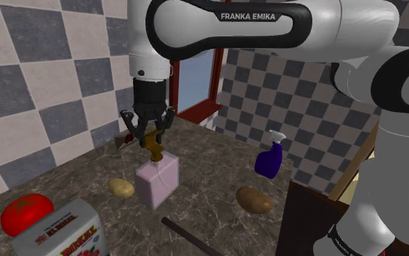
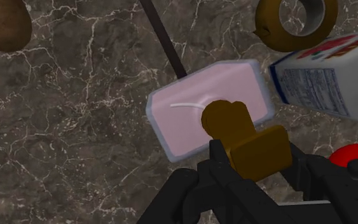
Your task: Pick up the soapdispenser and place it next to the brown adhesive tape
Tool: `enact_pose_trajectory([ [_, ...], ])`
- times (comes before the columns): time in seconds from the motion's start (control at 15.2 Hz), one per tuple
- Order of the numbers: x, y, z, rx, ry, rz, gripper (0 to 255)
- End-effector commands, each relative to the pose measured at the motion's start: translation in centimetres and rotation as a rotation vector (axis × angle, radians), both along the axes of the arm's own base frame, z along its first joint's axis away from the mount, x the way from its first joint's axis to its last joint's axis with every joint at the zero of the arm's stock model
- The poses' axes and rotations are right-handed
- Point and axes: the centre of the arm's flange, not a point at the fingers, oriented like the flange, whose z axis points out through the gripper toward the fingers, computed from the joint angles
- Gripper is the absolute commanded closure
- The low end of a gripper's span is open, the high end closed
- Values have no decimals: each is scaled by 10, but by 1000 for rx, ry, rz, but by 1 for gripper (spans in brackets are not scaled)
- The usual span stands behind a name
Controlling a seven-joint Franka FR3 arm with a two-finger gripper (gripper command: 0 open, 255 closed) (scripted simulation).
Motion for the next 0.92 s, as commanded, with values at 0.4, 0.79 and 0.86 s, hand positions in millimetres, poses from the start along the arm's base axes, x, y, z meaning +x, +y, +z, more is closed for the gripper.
enact_pose_trajectory([
  [0.4,-46,92,2,0,0,-1,255],
  [0.79,-46,92,-30,0,0,-1,255],
  [0.86,-46,92,-35,0,0,-1,255],
])
